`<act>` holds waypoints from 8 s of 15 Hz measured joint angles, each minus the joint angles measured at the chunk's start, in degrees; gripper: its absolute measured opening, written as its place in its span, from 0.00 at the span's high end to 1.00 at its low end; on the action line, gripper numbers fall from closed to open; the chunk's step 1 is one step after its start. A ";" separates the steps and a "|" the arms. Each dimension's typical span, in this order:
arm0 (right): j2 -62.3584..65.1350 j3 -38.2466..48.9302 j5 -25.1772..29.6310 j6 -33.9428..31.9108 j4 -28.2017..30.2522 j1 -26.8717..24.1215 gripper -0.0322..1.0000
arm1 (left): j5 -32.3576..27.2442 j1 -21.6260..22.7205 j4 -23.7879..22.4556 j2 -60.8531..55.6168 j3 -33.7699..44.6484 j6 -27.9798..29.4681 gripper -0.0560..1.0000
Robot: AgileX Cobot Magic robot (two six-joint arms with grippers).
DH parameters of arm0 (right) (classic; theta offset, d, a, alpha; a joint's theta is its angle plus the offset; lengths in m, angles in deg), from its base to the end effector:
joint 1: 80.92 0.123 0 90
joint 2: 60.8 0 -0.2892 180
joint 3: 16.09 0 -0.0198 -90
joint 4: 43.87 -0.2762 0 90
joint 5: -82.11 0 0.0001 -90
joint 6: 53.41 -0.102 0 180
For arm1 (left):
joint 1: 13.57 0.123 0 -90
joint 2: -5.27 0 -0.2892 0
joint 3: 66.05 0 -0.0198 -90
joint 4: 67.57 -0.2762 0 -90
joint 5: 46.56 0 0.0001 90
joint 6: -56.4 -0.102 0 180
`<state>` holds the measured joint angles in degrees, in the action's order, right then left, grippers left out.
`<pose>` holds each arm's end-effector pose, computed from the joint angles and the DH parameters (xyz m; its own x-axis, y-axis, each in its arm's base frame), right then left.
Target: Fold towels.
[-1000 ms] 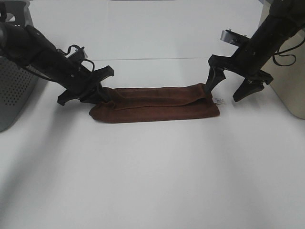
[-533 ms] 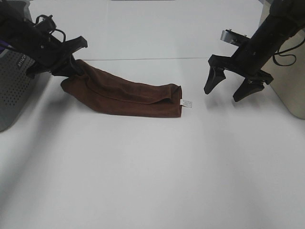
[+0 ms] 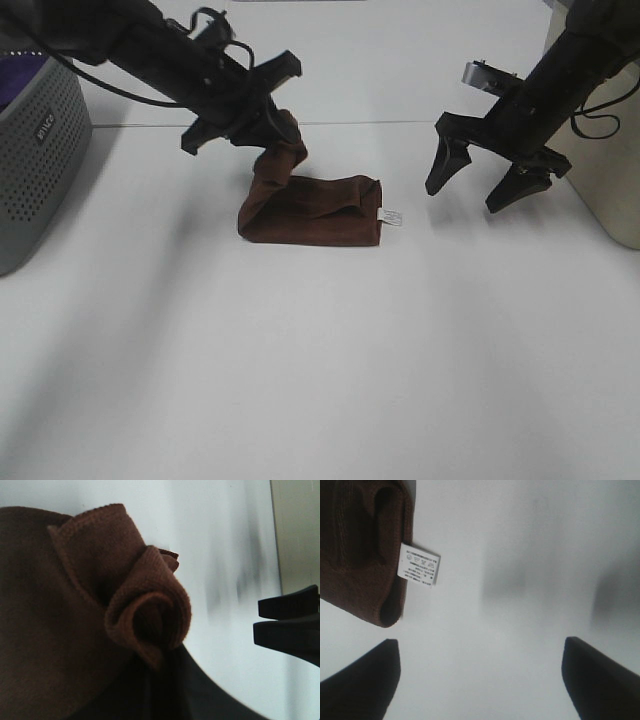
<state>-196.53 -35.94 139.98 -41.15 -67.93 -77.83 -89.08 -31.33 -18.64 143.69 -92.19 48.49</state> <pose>0.4759 0.0610 0.1275 -0.9890 -0.0354 -0.1436 -0.0834 0.9352 0.3442 0.4905 -0.2117 0.1581 -0.9409 -0.1816 -0.2860 0.0582 0.7449 -0.6646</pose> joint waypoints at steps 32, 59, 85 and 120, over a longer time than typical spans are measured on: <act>-6.42 -3.04 -10.49 17.65 -42.23 13.69 0.17 | -7.91 7.39 -22.00 3.61 -7.62 4.47 0.28; 5.61 -3.61 2.06 -2.98 -1.72 5.10 0.17 | -15.76 7.39 -24.87 -4.47 -7.62 2.69 0.27; 76.55 60.56 9.91 -17.88 23.72 19.65 0.17 | -27.33 4.07 -51.28 -108.86 70.30 16.67 0.27; 109.49 68.35 3.27 -11.97 25.78 16.90 0.17 | -18.05 7.22 -43.43 -122.10 74.43 -1.43 0.27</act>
<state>-87.04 32.42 143.24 -53.13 -42.15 -60.93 -107.13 -24.11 -62.07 21.59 -17.77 47.06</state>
